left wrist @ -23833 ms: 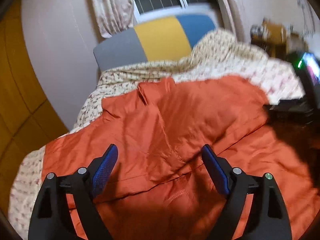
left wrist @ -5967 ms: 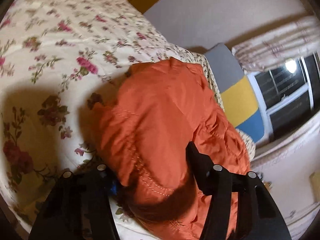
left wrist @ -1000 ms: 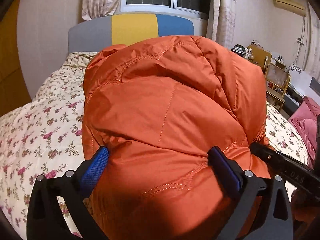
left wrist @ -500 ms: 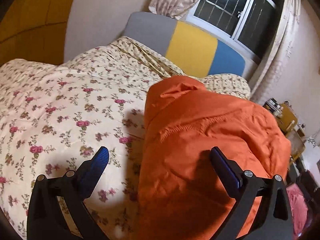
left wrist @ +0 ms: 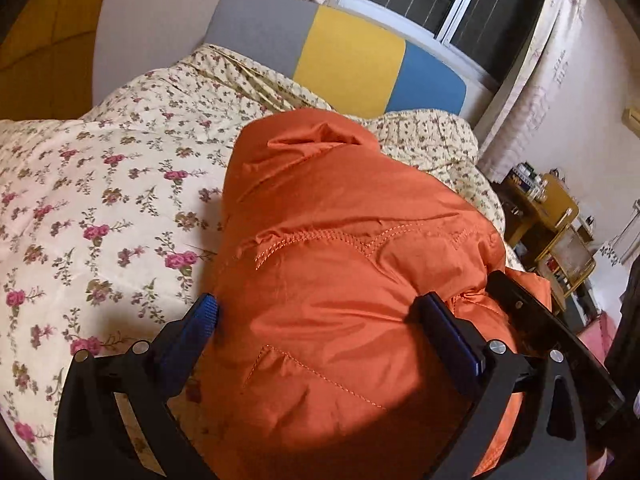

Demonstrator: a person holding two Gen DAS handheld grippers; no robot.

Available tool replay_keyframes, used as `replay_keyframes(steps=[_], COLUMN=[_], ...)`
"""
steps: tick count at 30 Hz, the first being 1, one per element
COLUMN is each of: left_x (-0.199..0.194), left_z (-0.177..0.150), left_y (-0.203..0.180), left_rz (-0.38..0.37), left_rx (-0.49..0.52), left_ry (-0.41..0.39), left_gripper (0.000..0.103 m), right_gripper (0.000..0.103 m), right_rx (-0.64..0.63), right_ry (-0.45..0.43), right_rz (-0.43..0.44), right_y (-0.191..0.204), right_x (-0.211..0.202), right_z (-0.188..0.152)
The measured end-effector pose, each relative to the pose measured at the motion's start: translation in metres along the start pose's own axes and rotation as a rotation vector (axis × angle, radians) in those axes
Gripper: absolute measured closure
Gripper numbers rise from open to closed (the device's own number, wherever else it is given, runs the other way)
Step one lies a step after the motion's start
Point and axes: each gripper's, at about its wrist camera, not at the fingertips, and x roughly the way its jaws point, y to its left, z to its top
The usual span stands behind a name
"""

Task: Fold large clothes
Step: 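Press and smooth the folded jacket bundle with both open grippers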

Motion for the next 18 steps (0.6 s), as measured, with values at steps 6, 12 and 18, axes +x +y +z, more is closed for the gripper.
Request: replay_keyframes(steps=[6,12,18], left_x=[0.009,0.018,0.024], left_z=[-0.003,-0.007,-0.012], left_y=[-0.007,-0.007,-0.006], left_rz=[0.047,0.060,0.059], left_rx=[0.022,0.030,0.027], left_ry=[0.002,-0.002,-0.017], left_gripper=[0.003,0.003,0.003], right_gripper=[0.073,0.071,0.071], right_rx=[0.015,0.013,0.034], right_ry=[0.024,0.046,0.072], right_rz=[-0.003,-0.028,-0.005], right_y=[-0.008,-0.010,-0.016], right_x=[0.008,0.020,0.036], right_z=[-0.004,-0.009,-0.014])
